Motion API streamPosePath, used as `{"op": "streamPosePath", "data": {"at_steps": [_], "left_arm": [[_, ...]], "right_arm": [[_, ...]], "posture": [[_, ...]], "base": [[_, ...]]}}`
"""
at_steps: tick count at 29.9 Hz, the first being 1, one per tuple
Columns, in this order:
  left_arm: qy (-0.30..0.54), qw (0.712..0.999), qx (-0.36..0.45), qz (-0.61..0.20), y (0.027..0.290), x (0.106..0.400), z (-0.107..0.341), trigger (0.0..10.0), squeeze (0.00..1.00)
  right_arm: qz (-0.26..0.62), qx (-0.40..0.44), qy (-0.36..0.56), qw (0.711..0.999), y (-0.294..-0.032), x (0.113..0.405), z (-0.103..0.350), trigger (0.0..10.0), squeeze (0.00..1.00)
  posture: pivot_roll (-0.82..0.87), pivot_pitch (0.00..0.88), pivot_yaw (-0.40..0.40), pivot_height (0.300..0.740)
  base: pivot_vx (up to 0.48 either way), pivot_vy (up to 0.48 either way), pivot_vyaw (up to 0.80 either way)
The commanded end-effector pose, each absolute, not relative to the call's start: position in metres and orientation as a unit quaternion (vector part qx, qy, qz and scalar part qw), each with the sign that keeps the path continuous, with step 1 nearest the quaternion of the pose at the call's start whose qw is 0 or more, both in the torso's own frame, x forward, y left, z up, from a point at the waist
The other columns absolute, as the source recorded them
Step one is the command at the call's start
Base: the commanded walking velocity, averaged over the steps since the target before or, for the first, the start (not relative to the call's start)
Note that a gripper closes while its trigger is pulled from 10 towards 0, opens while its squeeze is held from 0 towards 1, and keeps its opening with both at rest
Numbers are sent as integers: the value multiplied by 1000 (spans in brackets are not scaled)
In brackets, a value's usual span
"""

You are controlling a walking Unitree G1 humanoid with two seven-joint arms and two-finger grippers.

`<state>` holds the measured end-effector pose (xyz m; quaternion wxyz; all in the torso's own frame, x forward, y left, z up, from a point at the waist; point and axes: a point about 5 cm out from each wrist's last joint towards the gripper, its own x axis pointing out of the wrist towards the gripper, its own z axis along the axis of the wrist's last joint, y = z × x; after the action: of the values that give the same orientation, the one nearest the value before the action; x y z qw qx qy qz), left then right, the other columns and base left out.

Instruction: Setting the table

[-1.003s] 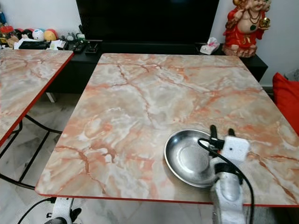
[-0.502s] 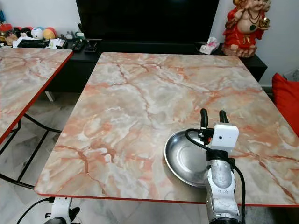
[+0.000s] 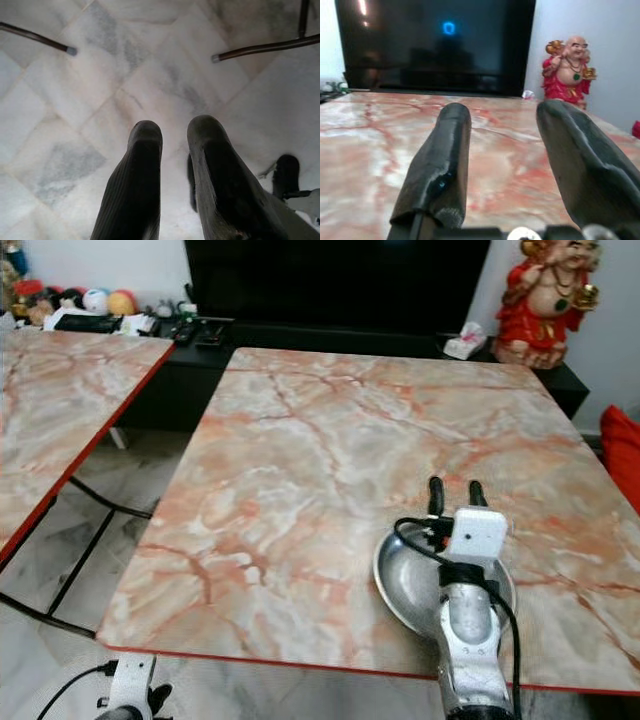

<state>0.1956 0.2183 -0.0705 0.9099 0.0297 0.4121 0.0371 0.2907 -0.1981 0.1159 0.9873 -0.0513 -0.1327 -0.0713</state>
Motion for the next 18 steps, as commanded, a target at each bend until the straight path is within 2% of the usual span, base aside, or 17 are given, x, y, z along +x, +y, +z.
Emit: {"op": "streamPosePath", "data": {"at_steps": [1,5,15,18], "left_arm": [[417,908,29,33,217,193,-72,10000,0],[418,908,30,32,217,192,-73,10000,0],[415,909,30,31,217,194,-72,10000,0],[414,909,28,33,217,195,-71,10000,0]], "right_arm": [[-75,-52,-128,988,-202,289,113,10000,0],[-71,-46,-128,988,-200,290,112,10000,0],[-66,-48,-131,988,-198,291,113,10000,0],[-67,-48,-130,988,-199,290,113,10000,0]], "posture": [[47,0,-23,740],[47,0,-20,740],[49,0,-20,740],[51,0,-20,740]], "base": [[0,292,800],[0,292,753],[0,295,0],[0,294,271]]}}
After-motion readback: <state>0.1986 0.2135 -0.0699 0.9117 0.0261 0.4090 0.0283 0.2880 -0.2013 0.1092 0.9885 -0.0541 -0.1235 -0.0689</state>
